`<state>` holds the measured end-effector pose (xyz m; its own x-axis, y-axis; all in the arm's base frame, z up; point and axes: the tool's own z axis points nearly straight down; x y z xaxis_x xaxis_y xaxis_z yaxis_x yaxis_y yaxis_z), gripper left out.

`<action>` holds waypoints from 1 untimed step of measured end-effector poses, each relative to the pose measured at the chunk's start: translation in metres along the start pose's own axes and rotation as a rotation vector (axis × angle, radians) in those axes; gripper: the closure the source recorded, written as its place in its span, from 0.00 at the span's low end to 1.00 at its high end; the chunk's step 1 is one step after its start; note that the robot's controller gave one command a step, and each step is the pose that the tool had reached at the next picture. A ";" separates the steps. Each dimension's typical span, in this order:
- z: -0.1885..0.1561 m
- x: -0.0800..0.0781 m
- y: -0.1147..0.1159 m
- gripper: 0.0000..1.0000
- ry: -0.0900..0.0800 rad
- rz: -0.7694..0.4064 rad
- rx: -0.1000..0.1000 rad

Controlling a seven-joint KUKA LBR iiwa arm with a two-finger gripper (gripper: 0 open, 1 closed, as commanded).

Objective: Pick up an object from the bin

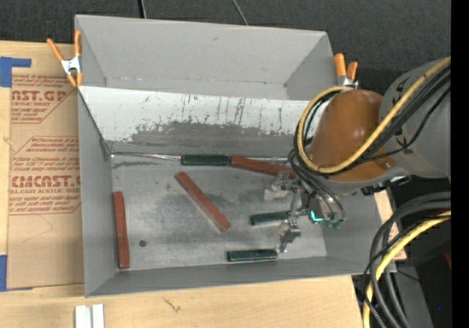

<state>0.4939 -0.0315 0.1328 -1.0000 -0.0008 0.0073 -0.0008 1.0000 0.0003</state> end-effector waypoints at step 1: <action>-0.002 -0.001 0.000 0.00 -0.003 0.000 0.000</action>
Offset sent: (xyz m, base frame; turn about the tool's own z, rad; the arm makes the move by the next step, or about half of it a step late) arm 0.0135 0.0368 -0.0628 -0.2643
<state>0.4948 -0.0315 0.1346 -1.0000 -0.0011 0.0039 -0.0011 1.0000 0.0001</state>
